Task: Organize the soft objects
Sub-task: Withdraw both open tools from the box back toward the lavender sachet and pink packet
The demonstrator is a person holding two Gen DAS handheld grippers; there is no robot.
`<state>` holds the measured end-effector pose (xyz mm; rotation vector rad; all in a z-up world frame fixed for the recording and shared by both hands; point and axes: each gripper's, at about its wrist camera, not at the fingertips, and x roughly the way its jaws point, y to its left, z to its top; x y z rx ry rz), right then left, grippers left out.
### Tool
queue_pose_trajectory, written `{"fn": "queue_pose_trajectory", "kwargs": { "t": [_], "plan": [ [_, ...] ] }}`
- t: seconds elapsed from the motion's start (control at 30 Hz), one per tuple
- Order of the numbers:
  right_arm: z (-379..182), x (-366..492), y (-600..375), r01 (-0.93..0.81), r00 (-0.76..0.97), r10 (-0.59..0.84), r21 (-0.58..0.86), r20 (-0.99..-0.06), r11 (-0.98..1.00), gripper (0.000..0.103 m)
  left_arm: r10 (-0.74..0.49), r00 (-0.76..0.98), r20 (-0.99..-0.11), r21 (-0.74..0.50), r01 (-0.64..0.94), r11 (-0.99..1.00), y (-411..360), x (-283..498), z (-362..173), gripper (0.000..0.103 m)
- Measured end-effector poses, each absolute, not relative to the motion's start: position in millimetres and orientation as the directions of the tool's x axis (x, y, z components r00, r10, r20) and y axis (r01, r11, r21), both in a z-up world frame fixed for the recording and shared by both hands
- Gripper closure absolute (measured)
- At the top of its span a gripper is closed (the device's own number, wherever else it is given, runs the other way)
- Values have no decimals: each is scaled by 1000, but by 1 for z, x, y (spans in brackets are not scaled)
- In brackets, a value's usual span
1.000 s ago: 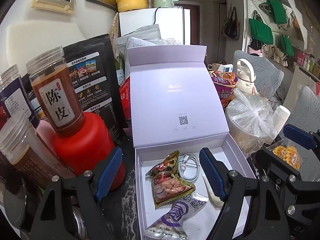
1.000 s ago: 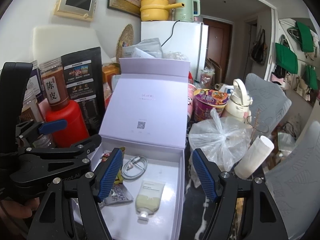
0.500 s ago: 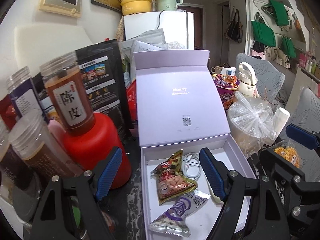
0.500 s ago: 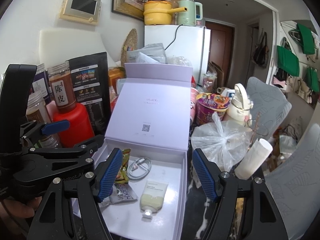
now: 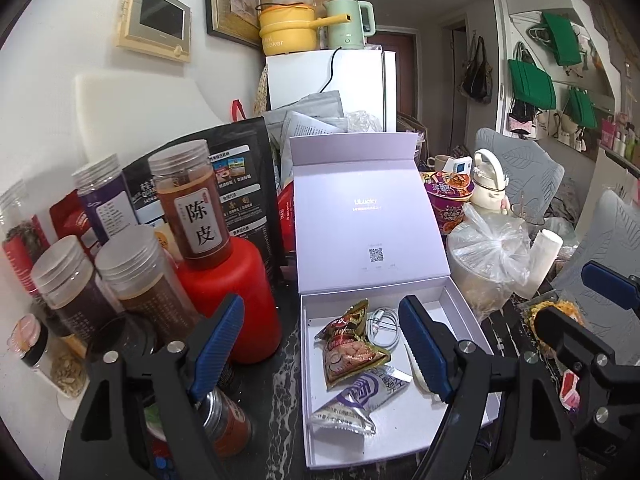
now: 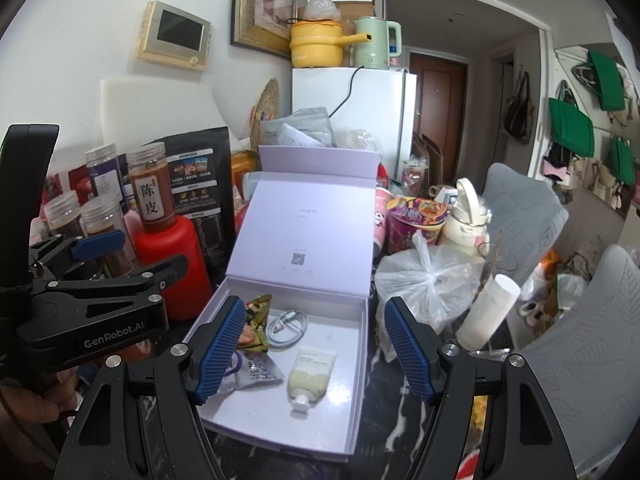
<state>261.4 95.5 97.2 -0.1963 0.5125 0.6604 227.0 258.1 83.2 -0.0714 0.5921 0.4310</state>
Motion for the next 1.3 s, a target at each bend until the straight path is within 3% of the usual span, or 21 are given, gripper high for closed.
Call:
{"fn": "queue_pose_trajectory", "kwargs": {
  "t": [0.97, 1.3],
  "plan": [
    [114, 143, 23, -630, 699, 563, -7, -441, 777, 30, 350, 801, -485, 39, -380, 924, 197, 111, 109, 23],
    [104, 114, -5, -594, 724, 529, -11, -443, 805, 22, 284, 826, -488, 27, -310, 950, 166, 85, 99, 23]
  ]
}}
